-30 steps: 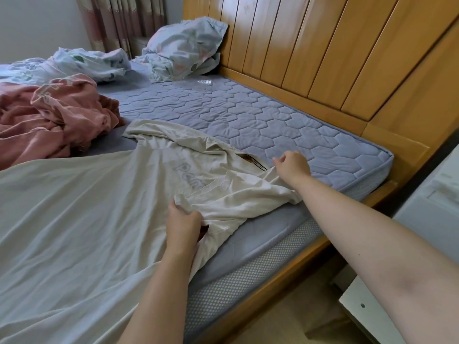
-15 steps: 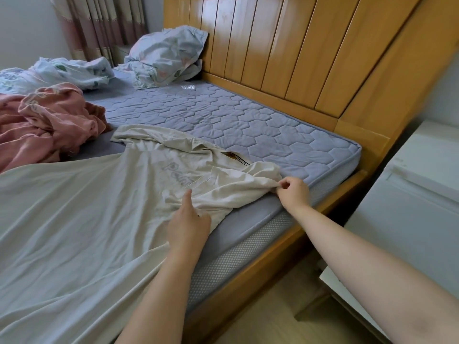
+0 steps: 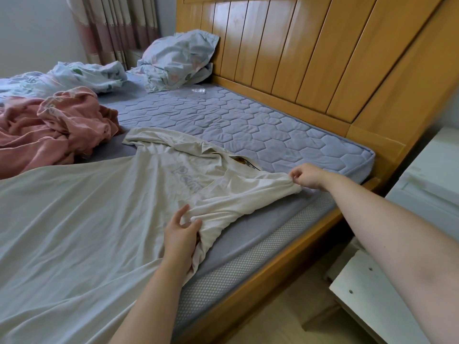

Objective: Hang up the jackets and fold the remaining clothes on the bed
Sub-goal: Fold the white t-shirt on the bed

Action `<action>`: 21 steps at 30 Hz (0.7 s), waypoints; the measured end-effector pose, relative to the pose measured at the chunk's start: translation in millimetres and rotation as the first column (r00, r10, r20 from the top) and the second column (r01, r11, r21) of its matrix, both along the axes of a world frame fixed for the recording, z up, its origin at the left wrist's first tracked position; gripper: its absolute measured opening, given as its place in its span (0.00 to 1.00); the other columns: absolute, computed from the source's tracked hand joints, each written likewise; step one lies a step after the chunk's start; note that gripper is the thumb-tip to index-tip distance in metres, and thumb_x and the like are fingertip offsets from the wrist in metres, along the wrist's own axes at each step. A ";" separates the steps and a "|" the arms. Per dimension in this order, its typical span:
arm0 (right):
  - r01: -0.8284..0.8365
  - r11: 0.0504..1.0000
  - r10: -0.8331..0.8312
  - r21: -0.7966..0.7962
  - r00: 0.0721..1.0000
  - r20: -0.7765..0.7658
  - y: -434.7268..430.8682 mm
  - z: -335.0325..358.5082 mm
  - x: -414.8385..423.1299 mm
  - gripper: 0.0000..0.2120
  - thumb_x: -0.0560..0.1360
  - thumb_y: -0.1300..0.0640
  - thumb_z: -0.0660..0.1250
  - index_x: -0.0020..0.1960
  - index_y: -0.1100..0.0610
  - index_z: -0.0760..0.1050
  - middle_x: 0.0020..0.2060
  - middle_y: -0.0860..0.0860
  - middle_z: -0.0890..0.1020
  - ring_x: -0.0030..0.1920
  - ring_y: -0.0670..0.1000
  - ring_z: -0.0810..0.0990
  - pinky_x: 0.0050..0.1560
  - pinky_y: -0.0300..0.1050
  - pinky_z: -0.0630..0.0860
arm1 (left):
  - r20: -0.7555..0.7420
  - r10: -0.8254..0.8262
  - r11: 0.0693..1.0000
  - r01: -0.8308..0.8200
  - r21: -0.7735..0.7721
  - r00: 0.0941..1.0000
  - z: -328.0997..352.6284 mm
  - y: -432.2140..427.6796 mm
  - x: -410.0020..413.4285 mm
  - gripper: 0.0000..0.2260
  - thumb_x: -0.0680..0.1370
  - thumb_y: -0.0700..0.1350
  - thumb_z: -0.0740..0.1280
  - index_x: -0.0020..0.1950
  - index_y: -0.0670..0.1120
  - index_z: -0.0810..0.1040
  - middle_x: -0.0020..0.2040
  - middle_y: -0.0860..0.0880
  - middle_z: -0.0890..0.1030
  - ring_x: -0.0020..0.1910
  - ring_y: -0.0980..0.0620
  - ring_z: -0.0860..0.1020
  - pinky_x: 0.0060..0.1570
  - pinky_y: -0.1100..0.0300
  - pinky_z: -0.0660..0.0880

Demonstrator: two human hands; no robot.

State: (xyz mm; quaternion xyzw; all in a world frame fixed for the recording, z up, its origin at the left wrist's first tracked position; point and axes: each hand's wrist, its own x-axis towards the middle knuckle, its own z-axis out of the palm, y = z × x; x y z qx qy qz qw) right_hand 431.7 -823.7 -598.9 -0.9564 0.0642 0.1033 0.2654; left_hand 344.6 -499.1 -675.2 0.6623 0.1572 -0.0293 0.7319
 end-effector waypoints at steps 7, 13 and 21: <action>0.099 0.673 -0.032 -0.733 0.994 0.104 49.5 2.9 14.5 0.11 0.78 0.58 0.55 0.51 0.52 0.76 0.57 0.53 0.77 0.66 0.55 0.66 0.67 0.55 0.58 | 0.000 -0.388 0.905 0.381 0.188 0.922 7.7 -13.1 -2.3 0.23 0.74 0.32 0.63 0.63 0.56 0.77 0.26 0.53 0.71 0.26 0.58 0.68 0.31 0.65 0.68; 0.102 0.995 -0.088 -0.015 0.914 0.397 86.7 -6.6 21.3 0.11 0.77 0.61 0.58 0.54 0.60 0.77 0.53 0.56 0.80 0.56 0.57 0.76 0.52 0.46 0.71 | -0.050 -0.095 0.984 0.086 -0.156 0.994 11.4 -10.2 1.5 0.18 0.80 0.42 0.62 0.70 0.53 0.70 0.49 0.46 0.83 0.44 0.49 0.83 0.46 0.54 0.80; -0.133 0.974 0.138 -0.185 0.990 0.010 131.9 -13.5 44.7 0.06 0.74 0.54 0.69 0.42 0.56 0.77 0.40 0.51 0.78 0.42 0.51 0.76 0.41 0.41 0.71 | -0.101 0.060 0.947 -0.089 -0.308 0.993 21.1 -15.9 5.1 0.07 0.76 0.39 0.66 0.50 0.42 0.84 0.46 0.43 0.84 0.46 0.46 0.83 0.47 0.53 0.80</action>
